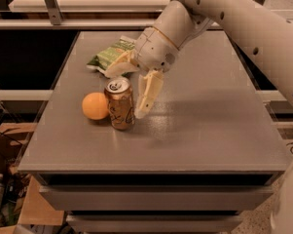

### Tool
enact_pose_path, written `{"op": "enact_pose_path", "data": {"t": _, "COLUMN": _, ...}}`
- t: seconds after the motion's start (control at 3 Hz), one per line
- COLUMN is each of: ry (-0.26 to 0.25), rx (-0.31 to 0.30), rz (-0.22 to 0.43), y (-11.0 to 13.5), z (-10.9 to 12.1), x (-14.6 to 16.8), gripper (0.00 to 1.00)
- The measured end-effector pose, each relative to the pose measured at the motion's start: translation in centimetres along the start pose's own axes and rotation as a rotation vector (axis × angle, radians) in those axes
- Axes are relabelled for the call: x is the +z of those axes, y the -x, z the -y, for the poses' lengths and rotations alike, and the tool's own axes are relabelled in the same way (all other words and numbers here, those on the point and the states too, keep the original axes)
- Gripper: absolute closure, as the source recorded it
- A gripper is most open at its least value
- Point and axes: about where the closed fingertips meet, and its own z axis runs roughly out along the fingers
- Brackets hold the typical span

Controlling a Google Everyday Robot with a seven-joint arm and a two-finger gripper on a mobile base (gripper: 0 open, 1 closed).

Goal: Move orange can near orange

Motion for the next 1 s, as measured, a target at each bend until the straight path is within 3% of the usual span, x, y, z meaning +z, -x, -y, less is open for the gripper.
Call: {"op": "enact_pose_path", "data": {"t": 1.0, "ry": -0.001, "rx": -0.013, "rz": 0.014, "y": 0.49, "z": 0.80, "x": -0.57, "gripper": 0.00}}
